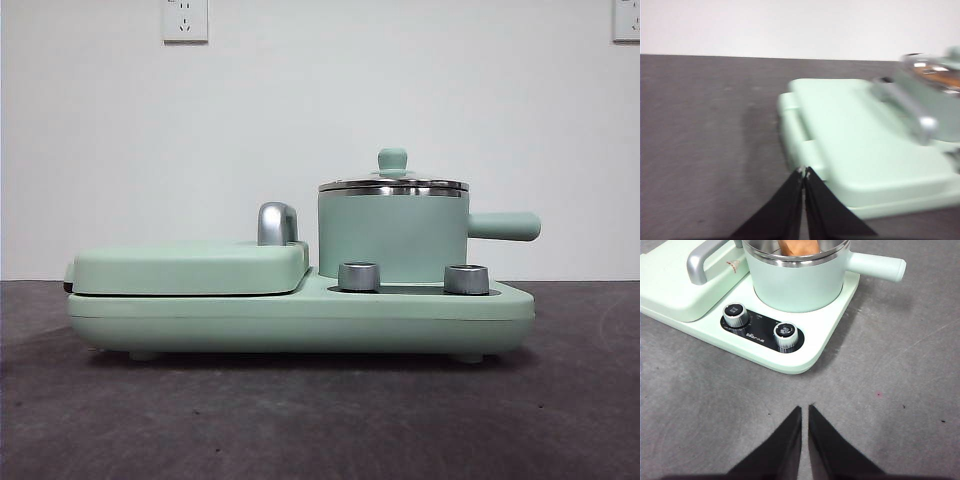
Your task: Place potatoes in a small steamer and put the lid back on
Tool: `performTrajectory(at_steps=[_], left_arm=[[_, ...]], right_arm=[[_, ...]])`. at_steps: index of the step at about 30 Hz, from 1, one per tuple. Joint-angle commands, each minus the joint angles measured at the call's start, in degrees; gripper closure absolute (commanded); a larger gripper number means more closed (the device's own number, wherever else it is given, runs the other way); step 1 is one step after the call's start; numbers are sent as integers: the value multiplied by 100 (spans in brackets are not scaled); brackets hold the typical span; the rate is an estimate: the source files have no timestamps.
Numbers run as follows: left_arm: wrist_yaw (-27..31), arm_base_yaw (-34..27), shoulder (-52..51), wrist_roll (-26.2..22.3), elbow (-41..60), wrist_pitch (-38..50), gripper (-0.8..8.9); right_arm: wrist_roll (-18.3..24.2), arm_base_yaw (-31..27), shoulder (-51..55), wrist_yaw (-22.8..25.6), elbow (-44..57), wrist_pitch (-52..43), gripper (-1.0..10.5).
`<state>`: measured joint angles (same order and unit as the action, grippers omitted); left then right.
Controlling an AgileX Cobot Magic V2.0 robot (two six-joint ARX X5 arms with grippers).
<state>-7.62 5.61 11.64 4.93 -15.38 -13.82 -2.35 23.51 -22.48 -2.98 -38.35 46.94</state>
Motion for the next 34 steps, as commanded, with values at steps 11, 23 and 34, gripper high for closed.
performTrajectory(at_steps=[11, 23, 34], left_arm=[[173, -721, -1150, 9, 1464, 1019, 808], [168, -713, -1141, 15, 1464, 1045, 807], [168, -713, -1141, 15, 1464, 1045, 807]], right_arm=[[-20, 24, -11, 4, -35, -103, 929], [-20, 24, -11, 4, -35, -109, 929], [149, -52, 28, 219, 2, -291, 929]])
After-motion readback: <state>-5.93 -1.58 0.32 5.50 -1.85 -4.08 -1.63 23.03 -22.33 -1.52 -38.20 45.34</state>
